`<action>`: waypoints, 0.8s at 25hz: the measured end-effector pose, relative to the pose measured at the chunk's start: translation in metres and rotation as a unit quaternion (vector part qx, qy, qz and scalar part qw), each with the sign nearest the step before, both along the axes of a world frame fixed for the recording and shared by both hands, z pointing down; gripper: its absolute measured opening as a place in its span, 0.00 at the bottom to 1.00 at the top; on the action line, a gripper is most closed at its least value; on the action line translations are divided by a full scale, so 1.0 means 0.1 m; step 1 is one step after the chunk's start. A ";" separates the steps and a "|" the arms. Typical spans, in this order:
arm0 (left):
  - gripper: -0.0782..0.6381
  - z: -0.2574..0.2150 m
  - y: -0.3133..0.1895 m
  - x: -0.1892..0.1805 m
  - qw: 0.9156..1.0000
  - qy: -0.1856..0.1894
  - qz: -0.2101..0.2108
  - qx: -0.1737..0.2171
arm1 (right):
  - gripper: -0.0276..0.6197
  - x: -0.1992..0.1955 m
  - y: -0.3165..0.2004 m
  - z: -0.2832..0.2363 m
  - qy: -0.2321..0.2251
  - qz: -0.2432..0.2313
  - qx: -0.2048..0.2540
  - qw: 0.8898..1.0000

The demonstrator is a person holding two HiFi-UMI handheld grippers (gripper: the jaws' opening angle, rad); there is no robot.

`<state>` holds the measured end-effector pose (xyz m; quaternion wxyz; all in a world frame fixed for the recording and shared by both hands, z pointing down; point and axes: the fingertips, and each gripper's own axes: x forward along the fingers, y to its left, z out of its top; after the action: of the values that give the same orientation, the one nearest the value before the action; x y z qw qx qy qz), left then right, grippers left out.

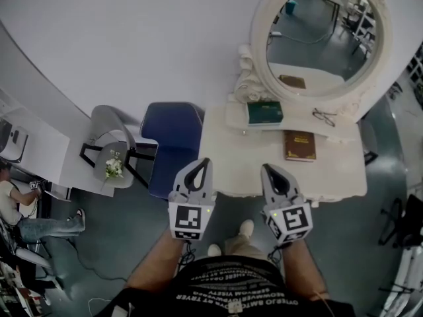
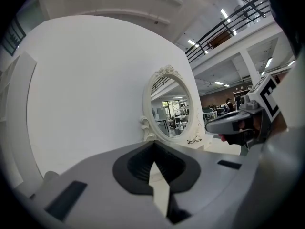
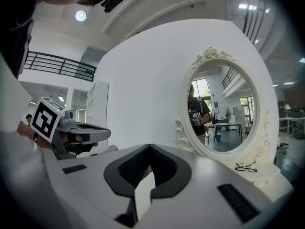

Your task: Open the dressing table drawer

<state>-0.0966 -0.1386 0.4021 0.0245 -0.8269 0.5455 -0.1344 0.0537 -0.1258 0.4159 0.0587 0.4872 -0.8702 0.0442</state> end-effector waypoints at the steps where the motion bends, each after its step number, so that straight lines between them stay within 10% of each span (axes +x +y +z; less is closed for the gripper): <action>1: 0.11 0.01 -0.02 -0.01 1.000 0.000 -0.002 -0.001 | 0.05 -0.01 -0.02 0.01 0.001 -0.002 -0.001 1.000; 20: 0.11 0.05 -0.25 0.04 1.000 0.005 -0.011 -0.007 | 0.05 -0.04 -0.28 0.04 0.010 -0.024 -0.010 1.000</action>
<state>-0.0927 -0.1640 0.4073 0.0147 -0.8214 0.5542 -0.1341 0.0493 -0.1535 0.4200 0.0733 0.4660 -0.8805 0.0469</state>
